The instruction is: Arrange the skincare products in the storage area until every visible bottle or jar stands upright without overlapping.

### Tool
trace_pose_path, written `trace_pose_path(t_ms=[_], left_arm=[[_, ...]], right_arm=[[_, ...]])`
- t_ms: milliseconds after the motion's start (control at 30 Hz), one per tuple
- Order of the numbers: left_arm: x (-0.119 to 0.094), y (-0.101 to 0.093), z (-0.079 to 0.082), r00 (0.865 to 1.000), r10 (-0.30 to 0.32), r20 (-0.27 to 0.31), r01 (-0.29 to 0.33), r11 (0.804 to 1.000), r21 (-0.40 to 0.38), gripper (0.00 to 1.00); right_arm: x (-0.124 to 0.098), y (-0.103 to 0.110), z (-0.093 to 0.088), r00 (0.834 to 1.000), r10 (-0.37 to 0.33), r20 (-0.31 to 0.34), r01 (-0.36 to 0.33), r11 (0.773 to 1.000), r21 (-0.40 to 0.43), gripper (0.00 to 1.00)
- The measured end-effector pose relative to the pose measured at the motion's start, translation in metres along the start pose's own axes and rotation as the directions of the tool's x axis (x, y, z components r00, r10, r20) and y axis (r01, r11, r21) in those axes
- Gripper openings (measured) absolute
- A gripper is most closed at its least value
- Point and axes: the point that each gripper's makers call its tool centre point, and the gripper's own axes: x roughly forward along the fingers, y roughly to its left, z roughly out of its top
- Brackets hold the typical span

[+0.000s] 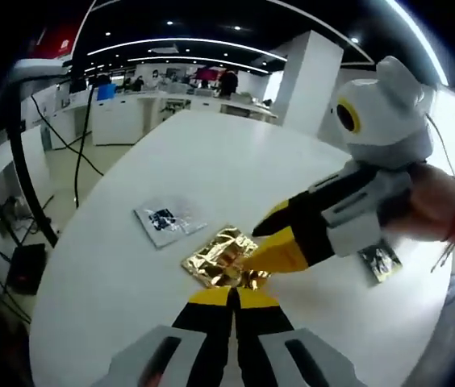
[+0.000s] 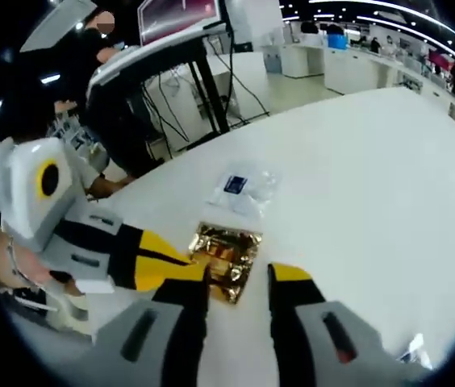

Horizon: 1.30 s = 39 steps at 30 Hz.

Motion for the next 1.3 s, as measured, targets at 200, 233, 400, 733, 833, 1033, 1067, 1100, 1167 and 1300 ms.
trace_pose_path(t_ms=[200,233,400,733,833,1033,1067,1100,1167,1300], left_arm=[[0.001,0.001,0.001,1.000,-0.008,-0.004,0.008,1.000,0.015,0.00],[0.001,0.002,0.001,1.000,-0.011,-0.004,0.011,1.000,0.013,0.00],[0.001,0.002,0.001,1.000,-0.021,-0.011,0.021,1.000,0.003,0.00],[0.002,0.000,0.000,0.999,-0.025,-0.041,0.026,0.999,0.036,0.00],[0.003,-0.001,0.000,0.999,-0.020,-0.051,0.023,0.998,0.058,0.00],[0.003,0.000,0.000,0.998,-0.019,-0.053,0.022,0.997,0.071,0.01],[0.003,0.000,0.000,0.998,-0.019,-0.052,0.023,0.997,0.069,0.01],[0.003,0.000,0.000,0.999,-0.019,-0.049,0.023,0.997,0.068,0.01],[0.003,0.000,0.000,0.999,-0.018,-0.047,0.022,0.997,0.070,0.01],[0.003,0.000,0.000,0.999,-0.017,-0.039,0.020,0.998,0.067,0.01]], right_arm=[[0.002,0.015,0.001,0.998,0.057,0.002,-0.057,0.998,-0.008,0.27],[0.002,0.014,0.001,0.998,0.055,0.004,-0.055,0.998,-0.012,0.26],[0.001,0.011,0.001,0.995,0.102,0.005,-0.102,0.990,0.099,0.21],[-0.006,0.015,-0.002,0.988,0.150,0.025,-0.152,0.977,0.149,0.19],[-0.010,0.023,0.007,0.975,0.208,0.072,-0.218,0.954,0.207,0.13],[0.000,0.032,-0.001,0.983,0.184,0.017,-0.184,0.972,0.147,0.10],[0.000,0.034,-0.002,0.982,0.189,0.012,-0.189,0.971,0.147,0.10],[0.001,0.035,-0.001,0.981,0.193,0.013,-0.193,0.970,0.145,0.10],[0.001,0.038,-0.001,0.981,0.192,0.012,-0.191,0.972,0.137,0.10],[0.000,0.037,-0.002,0.983,0.182,0.004,-0.181,0.976,0.123,0.10]])
